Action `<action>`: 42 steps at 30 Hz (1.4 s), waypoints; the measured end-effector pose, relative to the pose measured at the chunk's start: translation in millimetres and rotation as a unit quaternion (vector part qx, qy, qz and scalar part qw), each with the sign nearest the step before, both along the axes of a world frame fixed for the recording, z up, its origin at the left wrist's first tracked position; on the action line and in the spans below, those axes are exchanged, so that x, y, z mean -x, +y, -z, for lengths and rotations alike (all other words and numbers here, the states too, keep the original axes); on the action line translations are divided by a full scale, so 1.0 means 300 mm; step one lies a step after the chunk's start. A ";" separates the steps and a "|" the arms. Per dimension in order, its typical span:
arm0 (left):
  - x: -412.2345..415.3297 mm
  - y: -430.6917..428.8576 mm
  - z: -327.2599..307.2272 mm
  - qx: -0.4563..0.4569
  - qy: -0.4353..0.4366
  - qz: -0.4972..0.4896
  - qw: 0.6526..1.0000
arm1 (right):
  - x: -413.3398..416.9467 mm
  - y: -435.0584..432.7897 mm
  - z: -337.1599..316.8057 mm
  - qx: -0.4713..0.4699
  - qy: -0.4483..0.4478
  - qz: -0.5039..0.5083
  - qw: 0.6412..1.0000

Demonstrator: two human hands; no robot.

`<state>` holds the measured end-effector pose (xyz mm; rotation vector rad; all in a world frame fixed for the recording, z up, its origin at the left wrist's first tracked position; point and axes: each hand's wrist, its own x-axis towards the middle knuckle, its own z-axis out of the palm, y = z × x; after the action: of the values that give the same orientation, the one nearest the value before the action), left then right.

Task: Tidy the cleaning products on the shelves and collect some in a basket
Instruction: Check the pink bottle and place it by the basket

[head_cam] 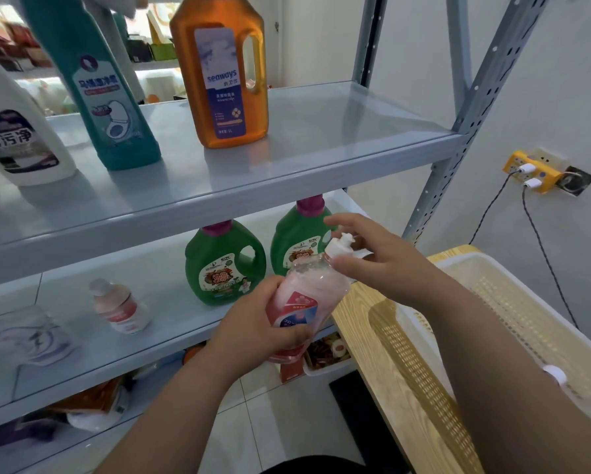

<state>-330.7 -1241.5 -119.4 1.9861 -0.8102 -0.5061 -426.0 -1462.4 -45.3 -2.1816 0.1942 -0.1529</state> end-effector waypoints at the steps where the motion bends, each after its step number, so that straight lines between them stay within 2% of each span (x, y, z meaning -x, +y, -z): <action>1: 0.000 -0.001 -0.001 -0.003 -0.004 -0.001 1.000 | -0.006 -0.001 0.000 0.057 0.009 0.022 0.998; 3: -0.001 -0.003 -0.001 -0.007 -0.009 -0.001 1.000 | -0.009 0.000 0.001 0.119 -0.009 0.035 0.992; 5: -0.001 -0.002 0.001 -0.007 -0.007 -0.002 1.000 | -0.001 0.005 -0.002 0.106 -0.040 0.023 0.993; 7: -0.003 0.000 0.003 -0.001 0.004 -0.004 1.000 | 0.009 0.001 -0.004 0.004 -0.062 0.009 0.998; 10: -0.002 0.001 0.010 0.017 0.024 -0.009 1.000 | 0.013 -0.003 -0.006 -0.153 -0.094 -0.005 0.984; 13: 0.001 0.001 0.011 0.052 0.028 -0.010 0.998 | 0.016 0.001 0.000 -0.246 -0.120 -0.036 0.961; 20: -0.015 0.003 0.020 0.073 0.010 -0.015 0.997 | 0.026 0.003 -0.003 -0.238 -0.123 -0.040 0.963; 23: -0.018 0.006 0.007 0.058 -0.007 -0.011 0.998 | 0.028 0.007 -0.009 -0.201 -0.122 -0.040 0.971; 28: -0.039 0.026 -0.019 -0.003 -0.072 0.013 0.997 | 0.034 -0.006 -0.024 -0.034 -0.097 -0.033 0.994; 33: -0.067 0.040 -0.026 -0.074 -0.137 0.030 0.987 | 0.034 -0.014 -0.048 0.124 -0.086 -0.064 0.986; 38: -0.074 0.041 -0.012 -0.092 -0.146 0.038 0.984 | 0.021 -0.005 -0.061 0.192 -0.034 -0.073 0.978; 42: -0.072 0.039 -0.001 -0.098 -0.142 0.046 0.984 | 0.002 -0.011 -0.044 0.236 0.043 -0.035 0.970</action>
<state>-309.2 -1229.7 -119.0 2.2437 -1.0670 -0.3721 -426.6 -1465.8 -32.0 -2.6687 0.1391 -0.0679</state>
